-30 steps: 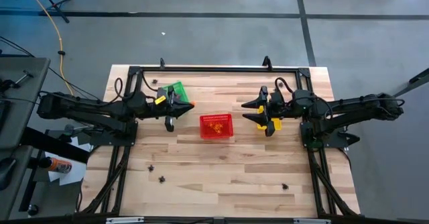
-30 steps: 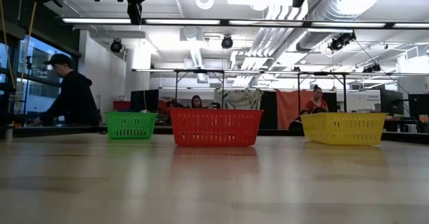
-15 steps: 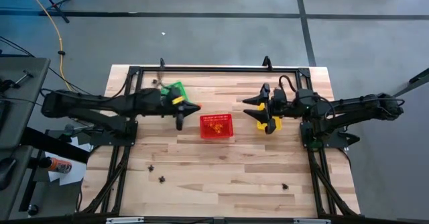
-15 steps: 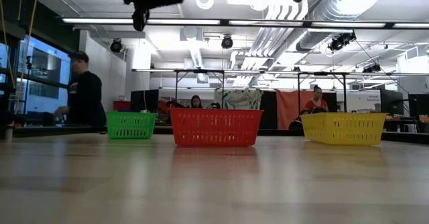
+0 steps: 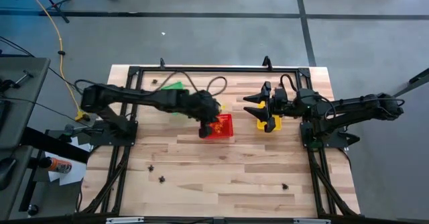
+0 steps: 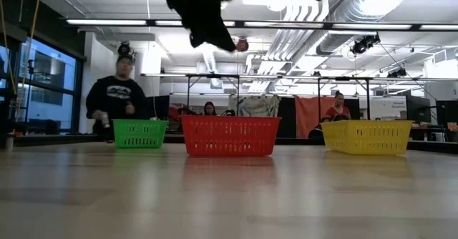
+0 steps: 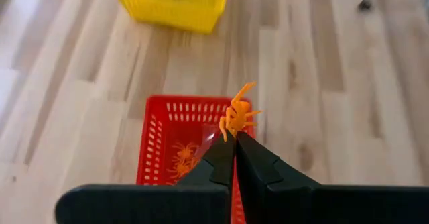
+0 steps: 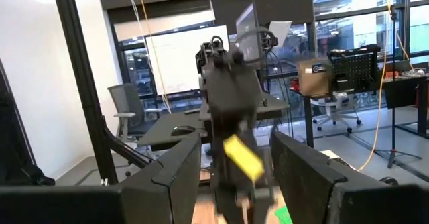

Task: Sort Halloween decoration
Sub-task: Put the orange spider toy into the red bin

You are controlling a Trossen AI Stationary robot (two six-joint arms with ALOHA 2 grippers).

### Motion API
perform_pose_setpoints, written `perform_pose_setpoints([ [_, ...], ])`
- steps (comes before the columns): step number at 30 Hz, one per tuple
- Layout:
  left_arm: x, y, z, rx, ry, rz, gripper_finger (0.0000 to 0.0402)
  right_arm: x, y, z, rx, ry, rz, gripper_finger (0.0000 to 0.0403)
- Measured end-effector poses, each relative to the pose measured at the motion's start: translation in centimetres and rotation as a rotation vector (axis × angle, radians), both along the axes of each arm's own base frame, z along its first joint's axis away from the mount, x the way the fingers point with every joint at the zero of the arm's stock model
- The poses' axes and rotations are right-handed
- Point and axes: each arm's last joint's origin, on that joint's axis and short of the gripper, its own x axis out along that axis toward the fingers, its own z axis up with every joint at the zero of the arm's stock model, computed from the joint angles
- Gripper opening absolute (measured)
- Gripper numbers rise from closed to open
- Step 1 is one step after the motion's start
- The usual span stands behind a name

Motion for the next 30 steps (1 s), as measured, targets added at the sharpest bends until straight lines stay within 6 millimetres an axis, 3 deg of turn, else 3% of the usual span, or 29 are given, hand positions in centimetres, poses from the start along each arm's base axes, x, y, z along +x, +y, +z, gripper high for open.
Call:
perform_pose_setpoints([
  [8, 2.1, 0.1, -5.1, 0.042, 0.160, -0.059, 0.0000, 0.0, 0.0, 0.0, 0.002, 0.001, 0.001, 0.0176],
  [17, 3.3, 0.3, -9.5, 0.066, 0.283, -0.106, 0.0000, 0.0, 0.0, -0.2, 0.002, 0.019, 0.001, 0.0176],
  [23, 3.6, 0.5, -11.1, 0.121, 0.335, -0.082, 0.0001, 0.1, 0.0, -0.3, 0.000, 0.032, 0.001, 0.0176],
  [30, 3.6, 0.5, -11.4, 0.143, 0.346, -0.110, 0.0022, 0.1, 0.0, -0.4, -0.001, 0.047, 0.001, 0.0176],
])
